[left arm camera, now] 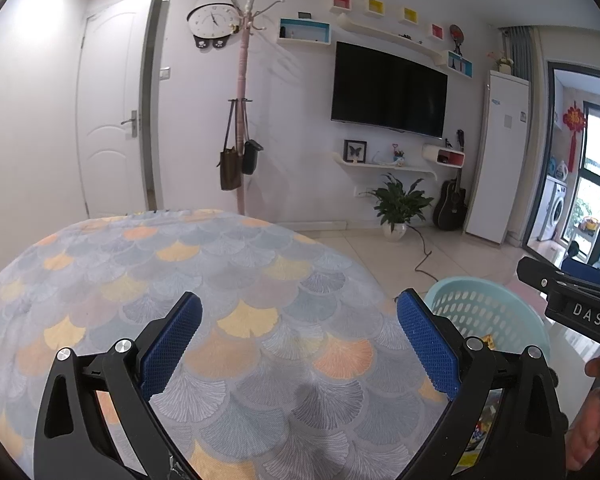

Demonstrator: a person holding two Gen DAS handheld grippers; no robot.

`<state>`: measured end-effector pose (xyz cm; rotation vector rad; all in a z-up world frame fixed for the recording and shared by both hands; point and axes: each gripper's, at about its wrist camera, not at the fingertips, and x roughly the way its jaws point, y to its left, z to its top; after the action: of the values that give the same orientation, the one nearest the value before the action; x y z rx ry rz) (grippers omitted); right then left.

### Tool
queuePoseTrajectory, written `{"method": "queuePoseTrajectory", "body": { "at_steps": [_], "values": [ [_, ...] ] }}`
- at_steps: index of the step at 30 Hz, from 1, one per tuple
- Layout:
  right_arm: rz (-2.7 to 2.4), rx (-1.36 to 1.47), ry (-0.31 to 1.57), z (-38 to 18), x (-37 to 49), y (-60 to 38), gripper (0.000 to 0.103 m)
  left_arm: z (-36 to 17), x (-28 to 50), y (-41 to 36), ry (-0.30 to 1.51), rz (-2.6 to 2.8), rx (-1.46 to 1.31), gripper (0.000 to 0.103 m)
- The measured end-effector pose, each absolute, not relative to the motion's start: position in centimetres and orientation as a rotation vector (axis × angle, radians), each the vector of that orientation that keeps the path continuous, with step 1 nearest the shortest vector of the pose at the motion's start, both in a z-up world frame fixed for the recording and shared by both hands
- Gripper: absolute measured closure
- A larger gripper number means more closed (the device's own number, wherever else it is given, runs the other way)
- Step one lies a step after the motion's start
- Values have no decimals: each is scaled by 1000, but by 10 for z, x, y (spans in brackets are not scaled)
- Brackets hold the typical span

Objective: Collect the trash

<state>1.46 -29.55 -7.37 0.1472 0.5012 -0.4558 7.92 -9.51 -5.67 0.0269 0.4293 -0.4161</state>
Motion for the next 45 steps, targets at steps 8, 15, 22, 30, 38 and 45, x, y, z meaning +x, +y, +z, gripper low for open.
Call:
{"method": "queuePoseTrajectory", "body": {
  "at_steps": [8,15,22,30,38,45],
  "values": [
    [-453,154,505,-74,15,-297,27,-56,80,-96,432,-414,27,8],
    [-453,153,504,-75,15,-296,27,-57,80,-95,434,-415,26,8],
    [-447,157,506,-75,15,-296,27,-60,80,-94,440,-410,23,8],
    [-439,158,504,-75,14,-297,27,-60,77,-97,448,-401,20,8],
    [-440,162,504,-76,16,-298,27,-60,75,-98,455,-397,18,8],
    [-439,162,505,-76,16,-298,27,-59,75,-99,450,-395,21,8]
  ]
}}
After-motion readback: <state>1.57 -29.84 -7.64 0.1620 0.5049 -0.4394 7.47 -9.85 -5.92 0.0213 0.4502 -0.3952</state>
